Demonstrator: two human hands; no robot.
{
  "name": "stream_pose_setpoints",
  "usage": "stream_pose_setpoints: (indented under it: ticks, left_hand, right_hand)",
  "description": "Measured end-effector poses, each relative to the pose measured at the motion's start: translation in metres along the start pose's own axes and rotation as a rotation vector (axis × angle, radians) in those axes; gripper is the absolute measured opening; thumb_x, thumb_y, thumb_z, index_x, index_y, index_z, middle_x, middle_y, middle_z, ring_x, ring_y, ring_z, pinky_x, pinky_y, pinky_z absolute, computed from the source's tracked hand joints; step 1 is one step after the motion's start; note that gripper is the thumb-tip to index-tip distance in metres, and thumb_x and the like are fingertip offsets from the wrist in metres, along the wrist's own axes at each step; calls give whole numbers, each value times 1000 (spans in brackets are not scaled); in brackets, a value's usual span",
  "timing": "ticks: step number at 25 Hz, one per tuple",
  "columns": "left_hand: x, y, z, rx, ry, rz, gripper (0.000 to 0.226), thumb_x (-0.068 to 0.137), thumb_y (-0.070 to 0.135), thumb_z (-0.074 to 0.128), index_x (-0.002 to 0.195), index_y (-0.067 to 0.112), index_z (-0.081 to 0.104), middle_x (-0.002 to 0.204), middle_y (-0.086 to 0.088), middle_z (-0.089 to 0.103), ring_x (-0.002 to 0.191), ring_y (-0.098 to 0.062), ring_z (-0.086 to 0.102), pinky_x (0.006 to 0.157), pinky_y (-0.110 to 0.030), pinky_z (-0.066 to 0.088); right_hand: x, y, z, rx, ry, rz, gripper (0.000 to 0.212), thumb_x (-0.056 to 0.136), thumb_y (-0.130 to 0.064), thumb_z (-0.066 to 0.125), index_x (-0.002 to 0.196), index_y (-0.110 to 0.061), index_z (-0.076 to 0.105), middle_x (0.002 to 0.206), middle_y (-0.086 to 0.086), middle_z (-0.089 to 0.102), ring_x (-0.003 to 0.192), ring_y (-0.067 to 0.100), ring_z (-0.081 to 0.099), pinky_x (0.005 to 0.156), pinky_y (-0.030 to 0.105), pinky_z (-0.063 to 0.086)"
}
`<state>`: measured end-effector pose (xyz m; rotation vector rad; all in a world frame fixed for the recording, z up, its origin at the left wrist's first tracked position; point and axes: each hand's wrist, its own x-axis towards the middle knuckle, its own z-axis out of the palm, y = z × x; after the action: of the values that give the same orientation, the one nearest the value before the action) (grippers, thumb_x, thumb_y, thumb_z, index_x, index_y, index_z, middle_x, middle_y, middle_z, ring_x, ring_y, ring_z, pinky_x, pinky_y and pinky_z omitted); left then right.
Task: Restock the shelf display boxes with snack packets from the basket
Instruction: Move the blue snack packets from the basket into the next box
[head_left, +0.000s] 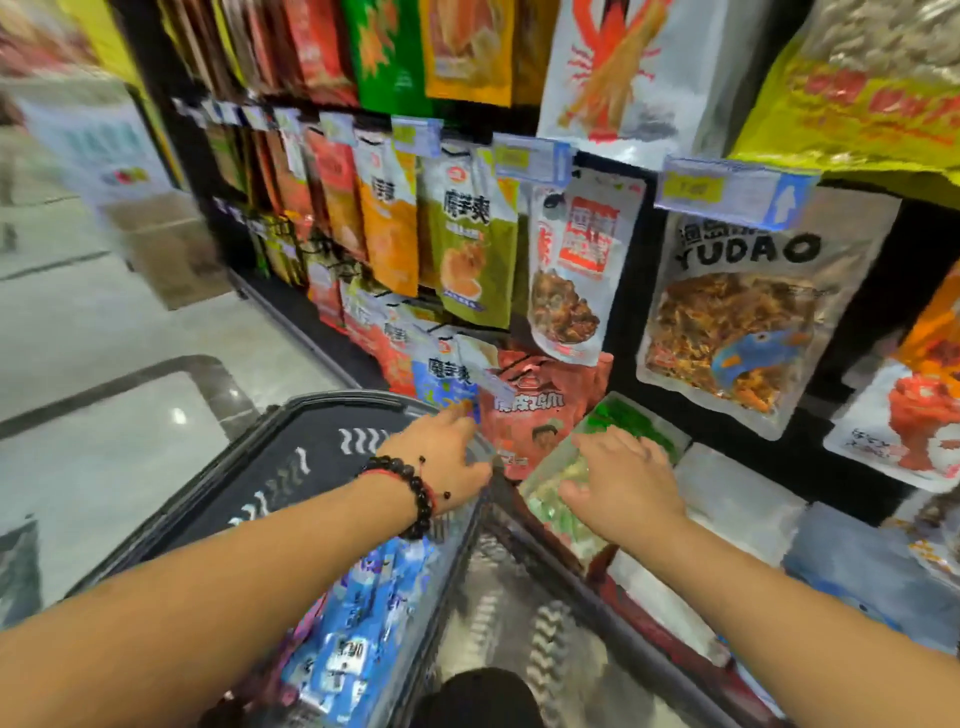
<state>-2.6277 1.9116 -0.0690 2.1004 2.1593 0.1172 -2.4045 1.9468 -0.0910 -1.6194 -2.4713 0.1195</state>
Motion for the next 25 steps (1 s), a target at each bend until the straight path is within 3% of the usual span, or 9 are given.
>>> stream_pose_setpoints:
  ticks: [2,5,12,15,19,21,25]
  left_hand:
    - [-17,-31,-4,23,-19,-87,63,75,55,36,125,19,50,131,-4,52,122,-27,49,98,-43,45]
    - [-34,-69,10,-5,-98,-257,66,78,56,39,132,20,45,136,-7,50,124,-28,49,100,-44,45]
    - [-59,-121,136,-295,-399,-690,60,89,40,52,140,12,39,143,-12,45,122,-30,51,101,-36,45]
    - [-65,-140,198,-405,-368,-808,71,84,32,60,145,11,30,144,-3,45,108,-24,61,91,-32,52]
    - [-61,-169,244,-651,-253,-976,58,87,13,61,141,15,43,140,-7,52,121,-23,56,96,-24,48]
    - [-60,-167,252,-644,-316,-997,48,92,10,55,139,8,44,138,-11,52,123,-25,55,89,-19,45]
    - [-62,-153,272,-453,-441,-972,53,91,12,56,140,5,36,135,-16,53,121,-30,55,98,-36,47]
  right_hand:
    - [5,-28,4,47,-12,-30,56,76,-49,46,130,-33,45,130,-6,52,132,15,34,111,47,23]
    - [6,-50,13,91,-14,-51,60,71,-51,43,128,-32,47,129,-2,55,128,19,41,107,45,30]
    - [-10,-60,39,141,-93,21,44,75,-42,57,117,-26,54,117,3,63,116,25,51,93,37,39]
    - [-7,-62,39,191,-121,19,46,73,-38,63,116,-25,54,117,6,63,113,29,54,90,39,44]
    - [-7,-69,39,155,-97,-51,54,72,-38,65,124,-28,53,114,8,63,112,30,55,90,41,45]
    - [-8,-69,41,129,-112,-55,56,72,-39,63,126,-28,51,114,8,63,111,30,56,90,41,45]
    - [-9,-73,40,137,-134,-49,57,72,-40,61,126,-27,50,120,6,61,116,28,52,96,44,43]
